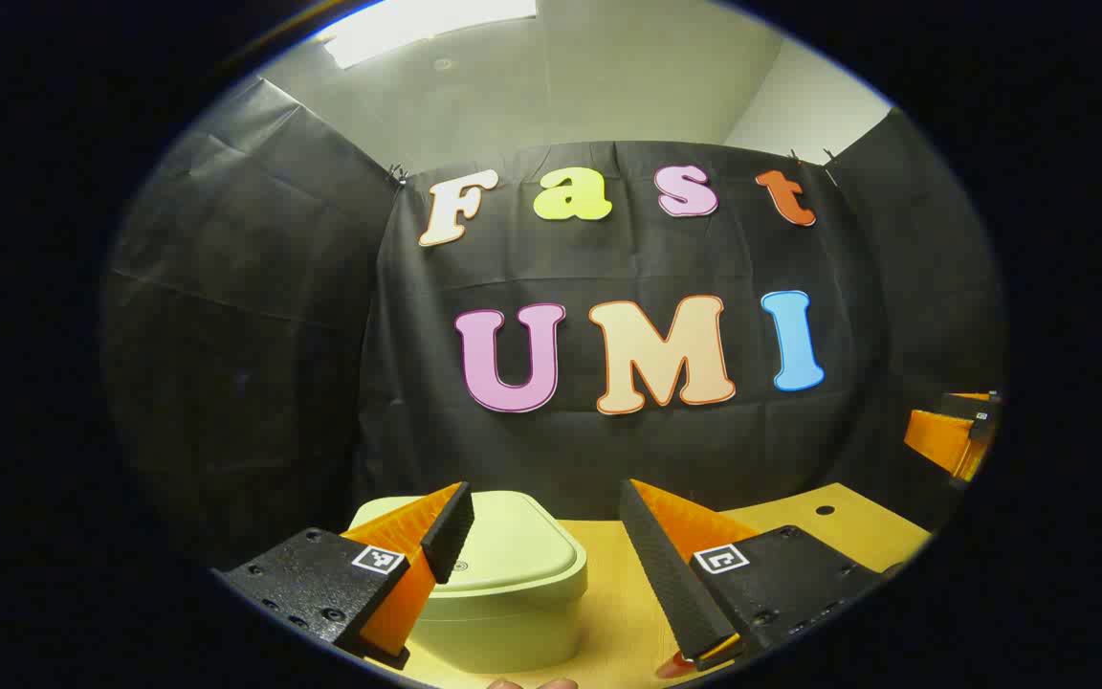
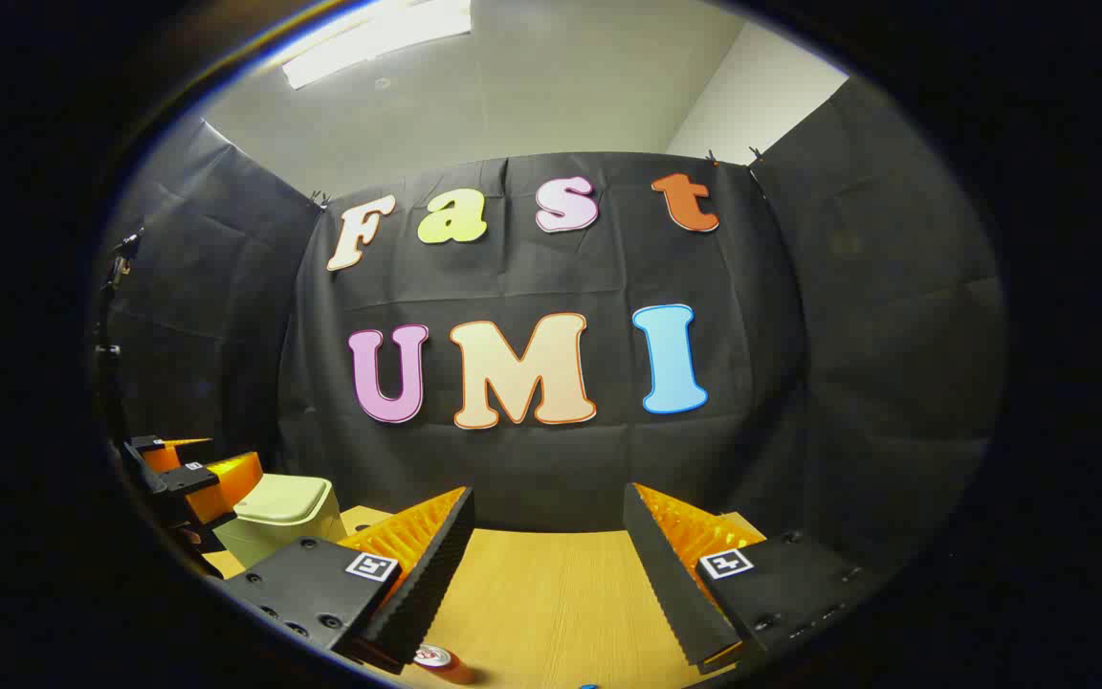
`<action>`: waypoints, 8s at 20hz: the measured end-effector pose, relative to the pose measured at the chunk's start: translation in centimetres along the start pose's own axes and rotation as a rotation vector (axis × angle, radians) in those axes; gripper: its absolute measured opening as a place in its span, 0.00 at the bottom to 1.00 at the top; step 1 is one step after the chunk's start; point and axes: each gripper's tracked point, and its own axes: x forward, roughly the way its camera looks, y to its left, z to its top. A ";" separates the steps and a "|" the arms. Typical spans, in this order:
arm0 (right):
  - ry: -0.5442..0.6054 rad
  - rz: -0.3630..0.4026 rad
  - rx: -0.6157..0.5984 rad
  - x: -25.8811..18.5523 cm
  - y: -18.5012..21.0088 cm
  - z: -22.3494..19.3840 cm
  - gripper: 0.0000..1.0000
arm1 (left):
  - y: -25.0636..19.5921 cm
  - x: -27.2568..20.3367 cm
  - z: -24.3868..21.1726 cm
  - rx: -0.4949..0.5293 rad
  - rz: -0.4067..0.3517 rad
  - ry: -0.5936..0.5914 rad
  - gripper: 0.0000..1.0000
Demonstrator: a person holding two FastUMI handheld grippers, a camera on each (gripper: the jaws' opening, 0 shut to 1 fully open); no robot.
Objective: Press the lid of the desktop garbage bin to open it, pick up the crumpled paper on the desktop and throw it into the bin, then pick up the pop can on the desktop and drop it into the bin, and finally close the garbage bin lid.
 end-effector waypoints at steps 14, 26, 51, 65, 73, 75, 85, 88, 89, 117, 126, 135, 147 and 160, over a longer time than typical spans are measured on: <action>-0.006 -0.012 -0.010 0.3 -0.3 0.2 0.98 | -0.1 -1.2 0.5 0.018 0.007 -0.004 0.92; 0.018 0.004 -0.018 0.9 0.3 -0.8 0.98 | 0.9 -1.3 0.3 0.036 0.020 -0.003 0.66; 0.160 -0.001 -0.126 1.9 1.3 -5.7 0.98 | 6.2 1.9 -8.8 -0.062 0.104 0.224 0.00; 0.435 -0.006 -0.096 0.5 -2.5 -17.4 0.99 | 2.4 0.7 1.0 -0.068 -0.060 -0.062 0.87; 0.817 0.023 -0.099 -2.8 -4.3 -30.9 0.98 | 1.8 -1.2 3.0 0.013 -0.049 -0.104 0.95; 0.875 0.018 -0.113 -3.6 -4.5 -33.3 0.91 | 2.2 -1.3 2.9 0.026 -0.035 -0.095 0.97; 0.991 0.043 -0.094 -3.6 -4.5 -37.0 0.16 | 2.9 -1.4 2.7 0.058 -0.013 -0.075 0.95; 0.894 0.066 -0.068 -1.4 -3.5 -33.5 0.15 | 3.5 -1.4 2.9 0.068 -0.007 -0.083 0.95; 0.847 0.081 -0.060 -0.4 -2.5 -31.9 0.15 | 3.6 -1.5 2.9 0.067 -0.004 -0.087 0.99; 0.273 0.695 -0.114 10.4 32.8 -6.0 0.15 | 18.1 -4.4 -2.7 0.071 0.191 0.049 0.95; 0.172 0.529 -0.096 10.0 24.4 -3.8 0.97 | 10.4 -1.9 -1.9 0.023 -0.010 0.016 0.95; 0.183 0.223 -0.065 7.2 5.5 -3.7 0.97 | -4.7 -1.3 -3.6 -0.012 -0.315 0.050 0.95; 0.275 0.022 -0.037 2.3 -9.8 -7.0 0.96 | -15.9 -4.9 -17.7 0.059 -0.480 0.357 0.95; 0.362 -0.031 -0.121 0.3 -13.9 -8.4 0.96 | -17.0 -5.5 -30.0 0.087 -0.460 0.593 0.95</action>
